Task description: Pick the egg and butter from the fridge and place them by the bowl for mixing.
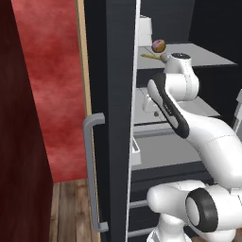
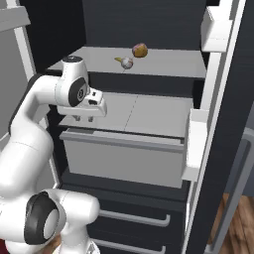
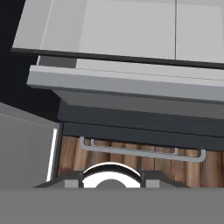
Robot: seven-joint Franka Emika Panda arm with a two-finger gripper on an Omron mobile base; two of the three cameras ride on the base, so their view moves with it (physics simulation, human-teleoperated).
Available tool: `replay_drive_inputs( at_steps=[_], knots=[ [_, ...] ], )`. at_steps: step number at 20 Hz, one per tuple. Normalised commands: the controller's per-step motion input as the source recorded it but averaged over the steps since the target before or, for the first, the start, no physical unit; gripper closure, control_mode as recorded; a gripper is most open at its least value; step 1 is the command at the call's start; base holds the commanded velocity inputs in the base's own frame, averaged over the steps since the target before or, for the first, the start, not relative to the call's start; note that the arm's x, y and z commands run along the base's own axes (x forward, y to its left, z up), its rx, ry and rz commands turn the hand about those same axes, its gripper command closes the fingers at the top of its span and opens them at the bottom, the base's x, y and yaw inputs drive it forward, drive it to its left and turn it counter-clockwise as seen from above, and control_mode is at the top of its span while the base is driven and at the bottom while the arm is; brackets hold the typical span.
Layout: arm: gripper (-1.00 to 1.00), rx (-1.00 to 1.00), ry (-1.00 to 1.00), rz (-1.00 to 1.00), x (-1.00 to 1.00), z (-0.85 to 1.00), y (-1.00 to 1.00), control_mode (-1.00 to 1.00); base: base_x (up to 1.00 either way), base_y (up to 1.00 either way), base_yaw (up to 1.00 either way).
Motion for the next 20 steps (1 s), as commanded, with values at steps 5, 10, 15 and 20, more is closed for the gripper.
replay_drive_inputs(
  at_steps=[5,10,15,20],
  knots=[
    [-1.0,0.06,-0.06,-0.01,-0.12,0.0,-0.03,-1.0,0.0,0.0,0.0],
    [-1.0,0.17,-0.21,-0.06,-0.11,0.08,-0.1,-1.0,0.0,0.0,0.0],
    [-1.0,0.06,-0.17,-0.05,-0.01,0.27,-0.12,-1.0,0.0,0.0,0.0],
    [-1.0,-0.01,-0.22,-0.03,0.0,0.3,-0.19,-1.0,0.0,0.0,0.0]
  ],
)
